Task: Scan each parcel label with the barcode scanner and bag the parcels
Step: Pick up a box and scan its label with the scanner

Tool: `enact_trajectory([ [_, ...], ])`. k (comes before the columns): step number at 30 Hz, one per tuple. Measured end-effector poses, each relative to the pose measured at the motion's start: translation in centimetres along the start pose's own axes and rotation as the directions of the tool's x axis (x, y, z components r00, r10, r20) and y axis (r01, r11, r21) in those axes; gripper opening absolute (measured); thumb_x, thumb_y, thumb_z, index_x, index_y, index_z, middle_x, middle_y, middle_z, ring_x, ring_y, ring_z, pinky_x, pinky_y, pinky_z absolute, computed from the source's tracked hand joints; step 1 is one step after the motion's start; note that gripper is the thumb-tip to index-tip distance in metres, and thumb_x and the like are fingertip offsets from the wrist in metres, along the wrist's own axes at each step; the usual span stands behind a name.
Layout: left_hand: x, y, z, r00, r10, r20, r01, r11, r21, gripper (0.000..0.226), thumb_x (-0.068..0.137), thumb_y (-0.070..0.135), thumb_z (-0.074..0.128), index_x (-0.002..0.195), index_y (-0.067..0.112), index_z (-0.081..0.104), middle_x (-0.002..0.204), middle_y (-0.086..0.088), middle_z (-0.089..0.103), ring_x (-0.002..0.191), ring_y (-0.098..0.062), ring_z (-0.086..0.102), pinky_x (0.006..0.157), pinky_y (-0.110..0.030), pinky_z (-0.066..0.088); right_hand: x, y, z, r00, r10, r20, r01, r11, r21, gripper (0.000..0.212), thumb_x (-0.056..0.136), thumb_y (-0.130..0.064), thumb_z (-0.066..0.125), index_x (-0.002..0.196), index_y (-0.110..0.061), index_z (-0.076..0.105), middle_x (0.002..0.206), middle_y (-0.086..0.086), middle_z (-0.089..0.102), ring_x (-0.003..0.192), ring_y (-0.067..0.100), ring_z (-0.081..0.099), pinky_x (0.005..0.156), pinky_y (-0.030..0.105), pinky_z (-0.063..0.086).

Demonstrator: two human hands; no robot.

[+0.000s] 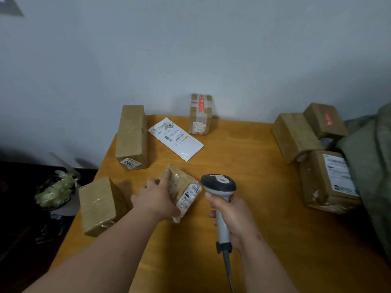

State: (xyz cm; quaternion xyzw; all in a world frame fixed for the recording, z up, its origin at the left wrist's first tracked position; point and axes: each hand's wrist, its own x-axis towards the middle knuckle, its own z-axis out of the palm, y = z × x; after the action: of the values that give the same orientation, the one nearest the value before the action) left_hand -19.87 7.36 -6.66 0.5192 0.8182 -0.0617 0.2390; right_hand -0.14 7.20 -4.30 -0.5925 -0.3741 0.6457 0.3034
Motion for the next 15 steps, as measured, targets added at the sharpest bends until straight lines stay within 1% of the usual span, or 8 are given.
enact_trajectory([
  [2, -1.4, 1.3, 0.3, 0.998, -0.022, 0.062, 0.038, 0.963, -0.267, 0.136, 0.057, 0.054, 0.087, 0.154, 0.044, -0.007, 0.152, -0.008, 0.031, 0.134, -0.033, 0.040, 0.104, -0.054, 0.041, -1.0, 0.1, -1.7, 1.000, -0.015, -0.018, 0.015, 1.000, 0.016, 0.020, 0.083, -0.031, 0.080, 0.097, -0.023, 0.070, 0.089, -0.001, 0.073, 0.079, 0.018, 0.070, 0.064, 0.032, 0.054],
  [3, -2.3, 2.1, 0.5, 0.994, 0.010, 0.110, 0.047, 0.863, -0.503, 0.135, 0.057, 0.042, 0.092, 0.156, 0.041, -0.001, 0.147, -0.010, 0.039, 0.128, -0.033, 0.049, 0.100, -0.052, 0.049, -1.4, 0.1, -2.6, 0.999, -0.024, -0.030, 0.025, 0.999, 0.027, 0.020, 0.083, -0.032, 0.080, 0.097, -0.023, 0.070, 0.091, -0.001, 0.074, 0.082, 0.018, 0.070, 0.067, 0.034, 0.054],
  [5, -4.5, 3.7, 1.0, 0.977, 0.106, 0.187, 0.104, 0.530, -0.842, 0.125, 0.060, 0.012, 0.093, 0.156, 0.030, 0.016, 0.122, -0.008, 0.064, 0.099, -0.026, 0.071, 0.075, -0.040, 0.062, -2.4, 0.0, -4.2, 0.998, -0.038, -0.058, 0.042, 0.997, 0.065, 0.020, 0.082, -0.031, 0.081, 0.097, -0.023, 0.071, 0.093, 0.000, 0.075, 0.090, 0.020, 0.071, 0.079, 0.039, 0.057],
  [8, -7.9, 6.3, 2.0, 0.953, 0.178, 0.244, 0.194, 0.259, -0.946, 0.112, 0.060, 0.009, 0.088, 0.153, 0.027, 0.028, 0.095, 0.001, 0.075, 0.072, -0.014, 0.075, 0.054, -0.022, 0.054, -4.1, -0.5, -6.3, 0.994, -0.073, -0.082, 0.083, 0.987, 0.134, 0.024, 0.083, -0.030, 0.080, 0.104, -0.020, 0.073, 0.096, 0.001, 0.078, 0.094, 0.023, 0.071, 0.083, 0.040, 0.055],
  [10, -9.8, 7.8, 2.5, 0.941, 0.229, 0.249, 0.210, 0.180, -0.961, 0.116, 0.054, 0.019, 0.089, 0.153, 0.032, 0.030, 0.110, -0.001, 0.074, 0.089, -0.016, 0.072, 0.069, -0.027, 0.051, -5.3, -1.0, -7.4, 0.991, -0.105, -0.079, 0.116, 0.980, 0.162, 0.026, 0.084, -0.027, 0.079, 0.107, -0.017, 0.073, 0.096, 0.002, 0.078, 0.094, 0.025, 0.072, 0.080, 0.041, 0.056],
  [12, -11.7, 9.0, 2.5, 0.929, 0.278, 0.244, 0.211, 0.144, -0.967, 0.115, 0.052, 0.025, 0.092, 0.150, 0.038, 0.032, 0.123, 0.002, 0.069, 0.108, -0.019, 0.063, 0.097, -0.041, 0.040, -6.6, -1.5, -8.4, 0.988, -0.143, -0.061, 0.151, 0.976, 0.160, 0.025, 0.086, -0.025, 0.077, 0.108, -0.015, 0.073, 0.096, 0.002, 0.079, 0.094, 0.024, 0.074, 0.086, 0.045, 0.059],
  [13, -12.6, 9.5, 2.3, 0.921, 0.305, 0.243, 0.209, 0.138, -0.968, 0.107, 0.053, 0.033, 0.089, 0.145, 0.042, 0.036, 0.121, 0.006, 0.070, 0.107, -0.018, 0.064, 0.108, -0.050, 0.030, -7.2, -1.8, -8.9, 0.986, -0.162, -0.045, 0.167, 0.974, 0.154, 0.024, 0.087, -0.025, 0.077, 0.108, -0.015, 0.073, 0.097, 0.002, 0.079, 0.094, 0.024, 0.074, 0.089, 0.048, 0.058],
  [15, -13.9, 10.3, 2.3, 0.903, 0.355, 0.241, 0.210, 0.125, -0.970, 0.088, 0.054, 0.043, 0.086, 0.132, 0.045, 0.044, 0.104, 0.012, 0.076, 0.089, -0.014, 0.074, 0.108, -0.064, 0.020, -8.4, -2.1, -9.7, 0.980, -0.199, -0.011, 0.199, 0.968, 0.152, 0.024, 0.089, -0.025, 0.075, 0.110, -0.015, 0.074, 0.100, 0.004, 0.079, 0.096, 0.024, 0.074, 0.091, 0.050, 0.058],
])
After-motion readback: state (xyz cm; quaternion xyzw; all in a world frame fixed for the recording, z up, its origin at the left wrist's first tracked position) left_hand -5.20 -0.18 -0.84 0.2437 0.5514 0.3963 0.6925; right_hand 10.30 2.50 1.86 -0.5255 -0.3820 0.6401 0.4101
